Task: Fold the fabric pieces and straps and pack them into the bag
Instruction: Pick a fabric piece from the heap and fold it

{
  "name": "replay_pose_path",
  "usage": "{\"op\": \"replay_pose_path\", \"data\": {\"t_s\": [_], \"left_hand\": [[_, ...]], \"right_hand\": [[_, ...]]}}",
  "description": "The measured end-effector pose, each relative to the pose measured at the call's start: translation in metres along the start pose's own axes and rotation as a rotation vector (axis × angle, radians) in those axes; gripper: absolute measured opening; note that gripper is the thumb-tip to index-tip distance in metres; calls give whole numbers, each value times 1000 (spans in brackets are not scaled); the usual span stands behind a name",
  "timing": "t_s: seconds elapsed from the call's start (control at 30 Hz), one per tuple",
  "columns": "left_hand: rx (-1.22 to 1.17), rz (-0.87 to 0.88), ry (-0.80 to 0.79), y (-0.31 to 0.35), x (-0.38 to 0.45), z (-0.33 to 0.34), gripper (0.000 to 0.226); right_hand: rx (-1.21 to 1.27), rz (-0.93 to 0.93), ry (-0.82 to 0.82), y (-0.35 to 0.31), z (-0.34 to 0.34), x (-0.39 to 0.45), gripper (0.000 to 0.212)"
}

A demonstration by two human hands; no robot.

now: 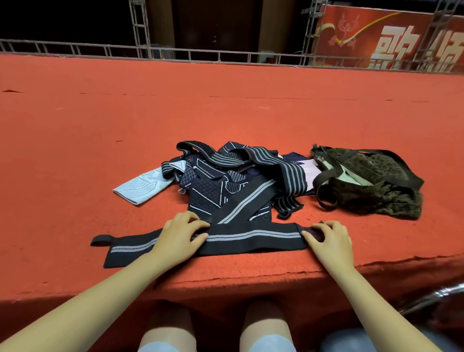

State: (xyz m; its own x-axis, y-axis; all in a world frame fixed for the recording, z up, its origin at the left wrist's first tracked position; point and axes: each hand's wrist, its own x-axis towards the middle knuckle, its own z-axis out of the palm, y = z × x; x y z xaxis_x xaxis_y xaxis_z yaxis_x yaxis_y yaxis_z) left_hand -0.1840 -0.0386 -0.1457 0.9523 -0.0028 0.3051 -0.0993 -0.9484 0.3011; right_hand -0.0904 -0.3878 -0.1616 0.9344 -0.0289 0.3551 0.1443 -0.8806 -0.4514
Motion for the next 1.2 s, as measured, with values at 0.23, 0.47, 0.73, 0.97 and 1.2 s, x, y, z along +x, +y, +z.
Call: {"op": "replay_pose_path", "data": {"t_s": [0.23, 0.47, 0.73, 0.97, 1.2], "left_hand": [[-79, -45, -17, -1, -6, 10, 33], [9, -118, 66, -29, -21, -22, 29], [183, -513, 63, -77, -67, -55, 51], [-173, -655, -62, -87, -70, -68, 26], [-864, -522, 210, -50, -41, -67, 34]], "right_hand": [[-38, -9, 52, -17, 3, -8, 29], [253, -429, -173, -123, 23, -34, 26], [368, -609, -489, -237, 76, -71, 25], [342, -632, -475, -247, 97, -78, 24], [828, -274, -514, -246, 90, -75, 23]]}}
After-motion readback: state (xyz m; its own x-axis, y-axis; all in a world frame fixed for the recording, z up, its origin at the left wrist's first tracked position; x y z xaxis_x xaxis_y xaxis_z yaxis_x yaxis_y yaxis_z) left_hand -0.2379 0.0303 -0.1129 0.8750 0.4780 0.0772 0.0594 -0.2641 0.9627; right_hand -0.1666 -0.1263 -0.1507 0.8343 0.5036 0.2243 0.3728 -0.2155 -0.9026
